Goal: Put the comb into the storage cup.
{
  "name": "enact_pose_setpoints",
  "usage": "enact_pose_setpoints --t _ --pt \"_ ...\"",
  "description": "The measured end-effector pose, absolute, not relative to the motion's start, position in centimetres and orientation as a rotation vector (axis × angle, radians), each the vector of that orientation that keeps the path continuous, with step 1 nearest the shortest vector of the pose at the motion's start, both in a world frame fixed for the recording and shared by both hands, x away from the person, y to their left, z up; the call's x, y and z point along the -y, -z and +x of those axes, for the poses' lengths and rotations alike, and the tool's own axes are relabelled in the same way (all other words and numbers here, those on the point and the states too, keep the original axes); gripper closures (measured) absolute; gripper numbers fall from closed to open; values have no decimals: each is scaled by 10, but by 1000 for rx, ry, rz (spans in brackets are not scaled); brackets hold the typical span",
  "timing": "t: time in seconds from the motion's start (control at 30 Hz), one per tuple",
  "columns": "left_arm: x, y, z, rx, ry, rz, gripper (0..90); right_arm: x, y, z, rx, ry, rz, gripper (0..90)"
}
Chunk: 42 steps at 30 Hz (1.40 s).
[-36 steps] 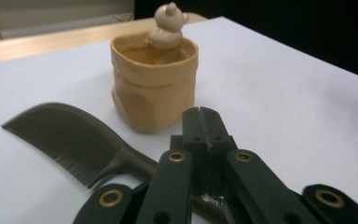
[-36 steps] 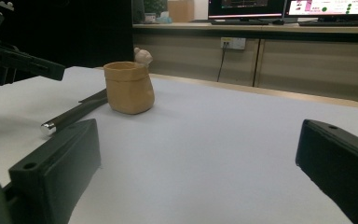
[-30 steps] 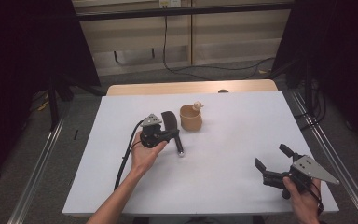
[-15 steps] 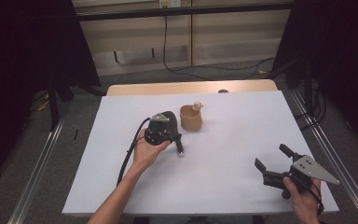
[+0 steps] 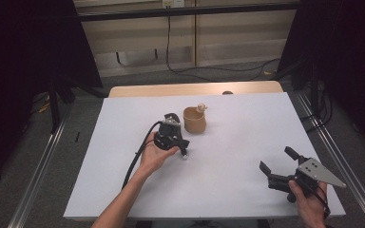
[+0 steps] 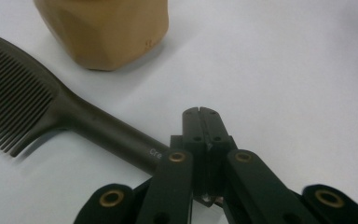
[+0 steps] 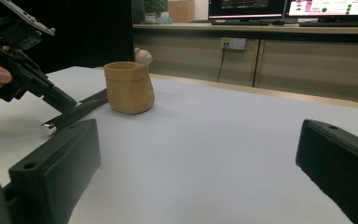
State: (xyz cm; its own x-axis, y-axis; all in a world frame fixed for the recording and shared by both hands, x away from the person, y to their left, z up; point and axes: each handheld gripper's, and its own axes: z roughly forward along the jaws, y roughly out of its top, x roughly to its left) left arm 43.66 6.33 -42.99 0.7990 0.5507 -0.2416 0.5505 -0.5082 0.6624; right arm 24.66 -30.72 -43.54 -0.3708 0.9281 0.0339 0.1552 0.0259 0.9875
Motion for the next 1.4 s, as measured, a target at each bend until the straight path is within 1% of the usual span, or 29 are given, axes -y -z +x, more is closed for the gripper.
enact_pose_setpoints --t 0.3,0.53,1.4 --pt "-57 437 436 -822 16 2232 900 308 435 246 -1615 -1412 1121 0" --pt "-55 440 437 -830 4 2249 900 307 435 247 -1613 -1414 1117 0" --pt "-63 439 443 -899 -31 2250 900 307 435 246 -1615 -1411 1119 0"
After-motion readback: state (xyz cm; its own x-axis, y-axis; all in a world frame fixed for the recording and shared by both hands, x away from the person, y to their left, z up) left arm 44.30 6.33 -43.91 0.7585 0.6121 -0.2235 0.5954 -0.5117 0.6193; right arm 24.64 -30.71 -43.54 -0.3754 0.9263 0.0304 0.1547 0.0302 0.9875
